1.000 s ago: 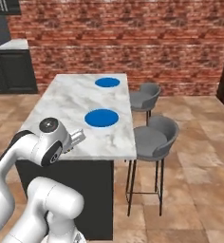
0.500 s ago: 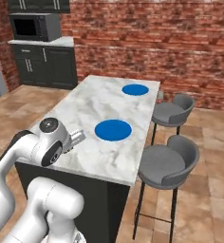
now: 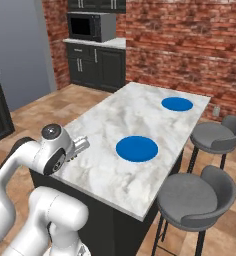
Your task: Take the chicken drumsticks from the pan and place one on each plate on the dining counter.
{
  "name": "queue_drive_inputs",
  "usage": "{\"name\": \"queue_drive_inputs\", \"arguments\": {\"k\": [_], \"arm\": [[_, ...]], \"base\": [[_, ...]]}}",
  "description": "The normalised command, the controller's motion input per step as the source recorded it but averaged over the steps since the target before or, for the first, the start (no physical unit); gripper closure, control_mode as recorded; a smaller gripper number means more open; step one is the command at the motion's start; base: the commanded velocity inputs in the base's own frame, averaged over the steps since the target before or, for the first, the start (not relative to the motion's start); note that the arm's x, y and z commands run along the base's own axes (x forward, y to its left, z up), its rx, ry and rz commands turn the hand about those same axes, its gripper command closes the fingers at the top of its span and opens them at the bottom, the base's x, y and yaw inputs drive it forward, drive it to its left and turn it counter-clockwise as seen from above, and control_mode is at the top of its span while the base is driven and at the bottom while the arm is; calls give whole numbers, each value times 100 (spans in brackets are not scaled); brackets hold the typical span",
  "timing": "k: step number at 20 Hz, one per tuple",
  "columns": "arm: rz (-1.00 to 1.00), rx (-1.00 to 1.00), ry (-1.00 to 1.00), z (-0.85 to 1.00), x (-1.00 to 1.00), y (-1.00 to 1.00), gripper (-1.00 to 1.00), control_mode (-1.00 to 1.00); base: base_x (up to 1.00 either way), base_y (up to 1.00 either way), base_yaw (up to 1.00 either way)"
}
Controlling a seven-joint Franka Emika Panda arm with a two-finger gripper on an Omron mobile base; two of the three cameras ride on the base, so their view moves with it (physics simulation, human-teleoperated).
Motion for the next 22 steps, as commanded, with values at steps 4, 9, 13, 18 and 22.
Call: {"name": "queue_drive_inputs", "arguments": {"k": [4,9,13,18,22], "arm": [[27,0,-5,0,22,-31,100,-100],[4,0,0,1,47,-38,100,-100],[-18,0,12,2,56,-55,100,-100],[-25,0,21,0,55,-83,100,-100],[-21,0,13,0,61,-88,100,-100]], "base": [[8,-10,12],[0,0,0],[0,0,0],[0,0,0],[0,0,0]]}}
